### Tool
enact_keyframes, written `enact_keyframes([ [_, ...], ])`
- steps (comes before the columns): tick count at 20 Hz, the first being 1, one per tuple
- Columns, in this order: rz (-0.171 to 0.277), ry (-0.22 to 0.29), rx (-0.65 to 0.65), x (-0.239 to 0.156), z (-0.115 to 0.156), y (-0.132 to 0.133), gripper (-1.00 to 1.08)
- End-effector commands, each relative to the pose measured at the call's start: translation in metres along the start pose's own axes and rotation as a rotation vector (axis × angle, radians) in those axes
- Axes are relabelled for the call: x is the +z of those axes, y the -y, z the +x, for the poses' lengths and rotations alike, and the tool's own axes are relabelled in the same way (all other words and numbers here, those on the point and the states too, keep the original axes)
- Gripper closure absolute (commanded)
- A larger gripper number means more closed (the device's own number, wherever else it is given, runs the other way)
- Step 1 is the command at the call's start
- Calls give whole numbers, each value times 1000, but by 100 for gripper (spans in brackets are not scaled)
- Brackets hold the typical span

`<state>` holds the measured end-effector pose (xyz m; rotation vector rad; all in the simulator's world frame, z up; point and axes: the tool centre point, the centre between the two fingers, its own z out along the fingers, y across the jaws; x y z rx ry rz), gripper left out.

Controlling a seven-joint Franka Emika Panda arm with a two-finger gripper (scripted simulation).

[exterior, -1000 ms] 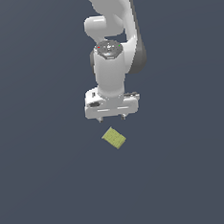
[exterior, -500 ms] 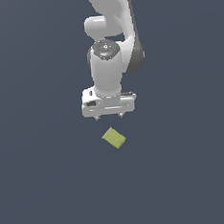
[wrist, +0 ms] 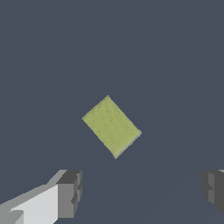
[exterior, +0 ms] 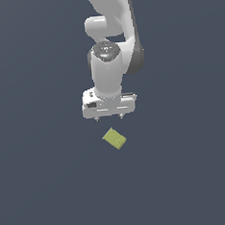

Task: Pick up the object and move it to a goal position.

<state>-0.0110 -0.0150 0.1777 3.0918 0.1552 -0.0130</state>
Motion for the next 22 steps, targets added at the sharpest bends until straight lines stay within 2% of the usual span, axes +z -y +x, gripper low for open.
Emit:
enact_keyframes([
  [1,0,0,-19,3,1,0,-92],
  [10,2,0,-165,26,5,2,-92],
  [22,18,-9,-490,77,13,9,-92],
])
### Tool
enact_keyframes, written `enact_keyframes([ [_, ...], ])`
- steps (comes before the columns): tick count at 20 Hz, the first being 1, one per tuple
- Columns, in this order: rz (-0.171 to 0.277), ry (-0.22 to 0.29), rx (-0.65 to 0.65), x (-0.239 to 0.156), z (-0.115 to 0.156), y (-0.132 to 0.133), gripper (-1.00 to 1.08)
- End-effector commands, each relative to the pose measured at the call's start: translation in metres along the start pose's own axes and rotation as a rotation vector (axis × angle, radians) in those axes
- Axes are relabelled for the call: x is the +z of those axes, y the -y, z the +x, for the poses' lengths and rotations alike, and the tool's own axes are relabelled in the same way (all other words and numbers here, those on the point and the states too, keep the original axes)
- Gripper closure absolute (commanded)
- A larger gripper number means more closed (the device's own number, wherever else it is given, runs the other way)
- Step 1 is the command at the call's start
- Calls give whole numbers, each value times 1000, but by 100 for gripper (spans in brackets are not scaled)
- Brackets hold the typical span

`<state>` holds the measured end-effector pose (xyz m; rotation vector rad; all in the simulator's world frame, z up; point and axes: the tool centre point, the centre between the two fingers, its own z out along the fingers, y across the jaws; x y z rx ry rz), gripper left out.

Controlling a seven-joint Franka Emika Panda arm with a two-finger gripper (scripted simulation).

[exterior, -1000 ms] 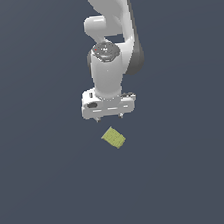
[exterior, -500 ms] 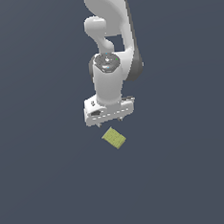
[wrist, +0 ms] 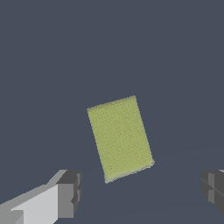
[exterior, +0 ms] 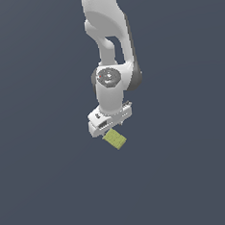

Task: Pick up the object and move it to a goal position.

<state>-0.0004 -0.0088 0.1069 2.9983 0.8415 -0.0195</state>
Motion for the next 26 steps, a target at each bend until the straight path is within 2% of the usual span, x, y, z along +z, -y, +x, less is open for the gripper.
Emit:
enact_keyframes([
  [1,4,-4,-70,11,2,1,-92],
  [13,18,-20,-274,43,7,6,-92],
  [26,20,-22,-296,58,7,7,-92],
])
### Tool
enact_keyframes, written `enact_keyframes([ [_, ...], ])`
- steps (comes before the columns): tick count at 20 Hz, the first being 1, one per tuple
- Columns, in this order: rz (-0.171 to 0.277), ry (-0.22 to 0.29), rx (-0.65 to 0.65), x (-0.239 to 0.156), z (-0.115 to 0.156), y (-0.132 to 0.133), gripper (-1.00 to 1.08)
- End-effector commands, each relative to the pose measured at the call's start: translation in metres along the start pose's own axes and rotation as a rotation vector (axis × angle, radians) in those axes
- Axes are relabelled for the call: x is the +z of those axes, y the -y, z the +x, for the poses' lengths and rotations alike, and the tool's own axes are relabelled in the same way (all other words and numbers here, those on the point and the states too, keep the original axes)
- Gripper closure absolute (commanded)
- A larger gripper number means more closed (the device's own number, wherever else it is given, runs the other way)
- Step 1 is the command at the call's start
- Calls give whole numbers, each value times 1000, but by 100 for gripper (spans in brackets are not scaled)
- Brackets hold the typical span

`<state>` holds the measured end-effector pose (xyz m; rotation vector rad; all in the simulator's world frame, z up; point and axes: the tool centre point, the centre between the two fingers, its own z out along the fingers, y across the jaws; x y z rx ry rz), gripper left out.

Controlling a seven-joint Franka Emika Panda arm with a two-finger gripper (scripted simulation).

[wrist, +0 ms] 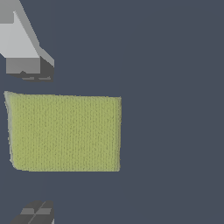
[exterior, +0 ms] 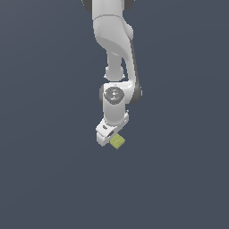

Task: Pick up the object and move it to a goal position.

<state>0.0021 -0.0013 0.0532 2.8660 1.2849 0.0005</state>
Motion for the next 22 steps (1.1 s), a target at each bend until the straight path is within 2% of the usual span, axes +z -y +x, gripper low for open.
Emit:
enact_keyframes([
  [1,1,1,-1,9,-1,0,-92],
  [7,1,0,-4,37,-1,1,-92],
  [12,1,0,-4,43,0,0,-92],
  [13,1,0,-4,43,0,0,108],
  [22,1,0,-4,43,0,0,108],
])
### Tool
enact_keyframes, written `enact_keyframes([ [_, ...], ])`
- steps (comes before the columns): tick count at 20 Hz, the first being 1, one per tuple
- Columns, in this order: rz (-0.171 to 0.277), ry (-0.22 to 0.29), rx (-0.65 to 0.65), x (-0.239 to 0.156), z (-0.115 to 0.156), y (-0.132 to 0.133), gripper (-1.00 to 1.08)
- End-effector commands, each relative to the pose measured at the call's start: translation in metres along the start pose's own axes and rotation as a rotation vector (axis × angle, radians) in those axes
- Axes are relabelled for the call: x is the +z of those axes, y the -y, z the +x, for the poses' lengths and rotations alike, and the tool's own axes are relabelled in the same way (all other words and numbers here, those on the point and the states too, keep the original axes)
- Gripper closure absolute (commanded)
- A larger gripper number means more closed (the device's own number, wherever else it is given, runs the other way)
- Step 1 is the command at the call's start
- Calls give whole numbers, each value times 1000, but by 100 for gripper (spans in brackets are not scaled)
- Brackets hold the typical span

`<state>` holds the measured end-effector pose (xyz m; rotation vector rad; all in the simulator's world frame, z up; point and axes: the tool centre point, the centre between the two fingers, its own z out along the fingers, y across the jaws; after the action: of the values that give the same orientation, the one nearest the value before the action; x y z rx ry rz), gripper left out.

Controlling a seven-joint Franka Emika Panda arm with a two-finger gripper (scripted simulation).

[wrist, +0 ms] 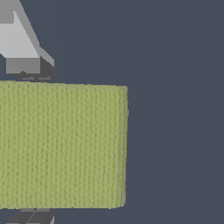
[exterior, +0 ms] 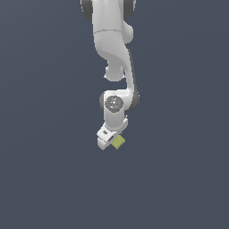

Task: Pick up the object and move it to a goal position.

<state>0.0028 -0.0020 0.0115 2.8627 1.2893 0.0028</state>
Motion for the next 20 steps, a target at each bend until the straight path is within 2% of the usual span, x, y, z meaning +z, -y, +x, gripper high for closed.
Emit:
enact_keyframes([
  [1,0,0,0,0,0,0,108],
  [5,0,0,0,-5,5,2,108],
  [10,0,0,0,-25,24,11,108],
  [20,1,0,-1,-96,94,41,108],
])
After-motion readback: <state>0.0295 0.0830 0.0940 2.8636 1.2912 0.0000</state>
